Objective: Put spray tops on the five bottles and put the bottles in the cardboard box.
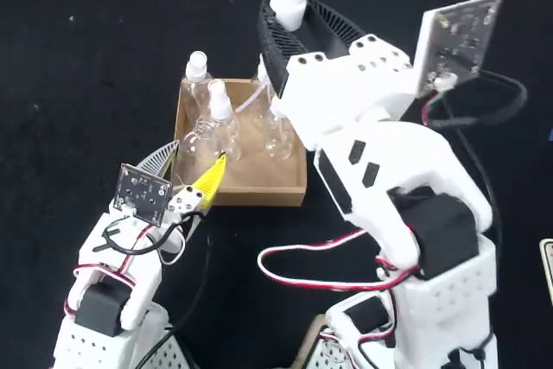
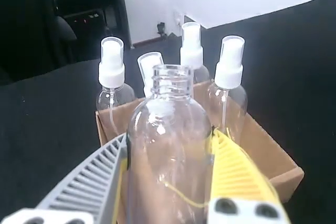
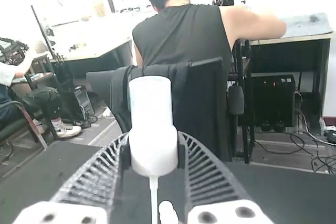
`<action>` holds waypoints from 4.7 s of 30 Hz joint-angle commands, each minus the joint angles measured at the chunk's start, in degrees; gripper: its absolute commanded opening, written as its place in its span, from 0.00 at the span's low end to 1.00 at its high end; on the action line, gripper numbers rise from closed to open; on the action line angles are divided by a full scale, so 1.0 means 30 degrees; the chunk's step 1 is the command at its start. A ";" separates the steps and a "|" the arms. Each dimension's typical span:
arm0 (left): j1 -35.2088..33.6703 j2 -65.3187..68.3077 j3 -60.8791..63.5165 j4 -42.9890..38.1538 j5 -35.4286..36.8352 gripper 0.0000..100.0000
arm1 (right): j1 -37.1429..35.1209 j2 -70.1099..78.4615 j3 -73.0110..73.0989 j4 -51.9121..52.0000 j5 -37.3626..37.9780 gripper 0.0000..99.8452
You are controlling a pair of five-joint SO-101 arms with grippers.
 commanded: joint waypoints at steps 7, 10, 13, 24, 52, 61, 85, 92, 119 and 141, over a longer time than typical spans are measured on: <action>-0.0161 -0.0264 -0.2037 0.1993 0.0234 0.11 | -0.1670 -0.0425 0.0103 -0.0703 -0.0117 0.01; -0.0161 -0.0264 -0.2271 0.2022 0.0176 0.11 | -0.1788 -0.0425 0.0396 -0.0879 -0.0117 0.01; -0.0806 -0.0440 -0.3033 0.2872 0.0088 0.11 | -0.1758 -0.0454 0.0806 -0.1465 -0.0117 0.01; -0.2740 -0.0440 -0.3414 0.2872 0.0264 0.11 | -0.1846 -0.0425 0.1392 -0.2315 -0.0117 0.01; -0.1597 -0.0440 0.2242 -0.6505 0.0234 0.11 | -0.2374 -0.0571 0.5055 -0.8615 -0.0117 0.01; -0.1656 -0.0440 0.3707 -0.9670 0.0234 0.11 | -0.2374 -0.0542 0.5729 -0.9495 -0.0117 0.01; -0.1802 -0.0440 0.3590 -0.9700 0.0117 0.11 | -0.2813 0.0308 0.5758 -0.9465 -0.0117 0.01; -0.1832 -0.0440 0.4000 -1.1546 0.0117 0.11 | -0.2755 0.1919 0.5319 -0.9553 0.0117 0.01; -0.1832 -0.0410 0.5172 -1.3890 0.0117 0.11 | -0.4777 0.2183 0.5436 -0.5421 0.1817 0.02; -0.1832 -0.0410 0.5172 -1.3802 0.0117 0.11 | -0.7062 0.2095 0.3062 -0.1817 0.4659 0.10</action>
